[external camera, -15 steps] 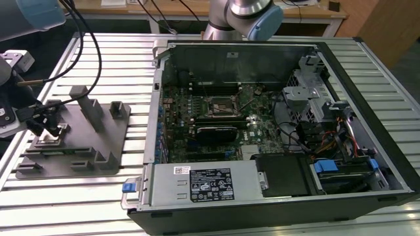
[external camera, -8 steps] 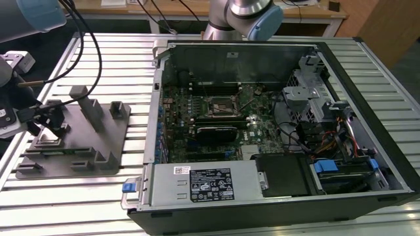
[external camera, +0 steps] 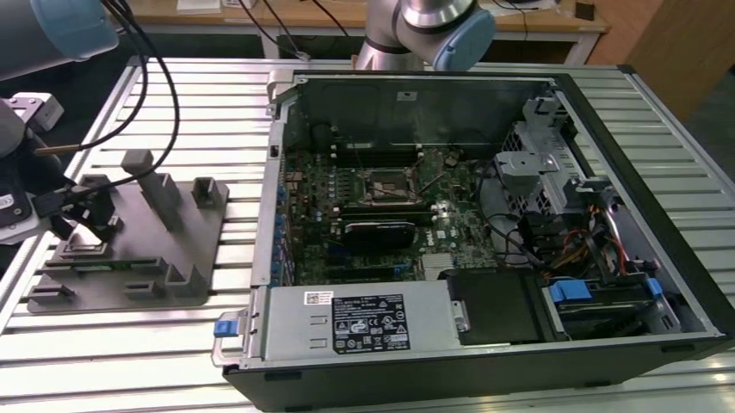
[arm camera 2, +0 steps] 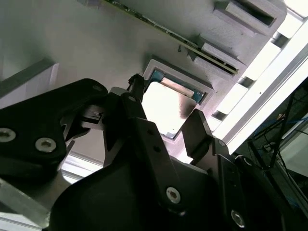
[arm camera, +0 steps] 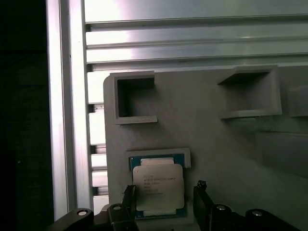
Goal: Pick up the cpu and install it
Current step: 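Pick up the cpu and move it towards the insertion slot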
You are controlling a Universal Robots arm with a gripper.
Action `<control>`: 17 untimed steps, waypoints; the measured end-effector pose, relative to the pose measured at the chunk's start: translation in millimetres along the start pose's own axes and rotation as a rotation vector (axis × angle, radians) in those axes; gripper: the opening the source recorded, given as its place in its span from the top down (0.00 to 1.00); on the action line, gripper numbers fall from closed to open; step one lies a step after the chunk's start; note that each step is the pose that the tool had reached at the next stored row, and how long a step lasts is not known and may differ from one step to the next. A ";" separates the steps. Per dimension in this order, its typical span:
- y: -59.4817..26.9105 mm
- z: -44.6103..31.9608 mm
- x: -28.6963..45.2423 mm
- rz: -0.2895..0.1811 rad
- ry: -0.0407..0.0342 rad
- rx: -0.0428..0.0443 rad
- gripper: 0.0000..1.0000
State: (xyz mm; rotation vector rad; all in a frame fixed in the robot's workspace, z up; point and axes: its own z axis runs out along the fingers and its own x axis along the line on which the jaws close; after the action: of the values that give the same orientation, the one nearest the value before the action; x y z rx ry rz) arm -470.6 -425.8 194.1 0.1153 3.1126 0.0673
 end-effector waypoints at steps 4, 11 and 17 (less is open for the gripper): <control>0.9 1.1 0.1 0.000 0.0000 -0.0008 0.41; 3.2 2.5 0.4 0.000 0.0001 -0.0008 0.41; 3.8 3.9 1.3 0.000 0.0002 -0.0008 0.41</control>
State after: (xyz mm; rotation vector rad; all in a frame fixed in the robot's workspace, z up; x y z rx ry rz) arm -471.6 -421.8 190.4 0.1151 3.1128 0.0685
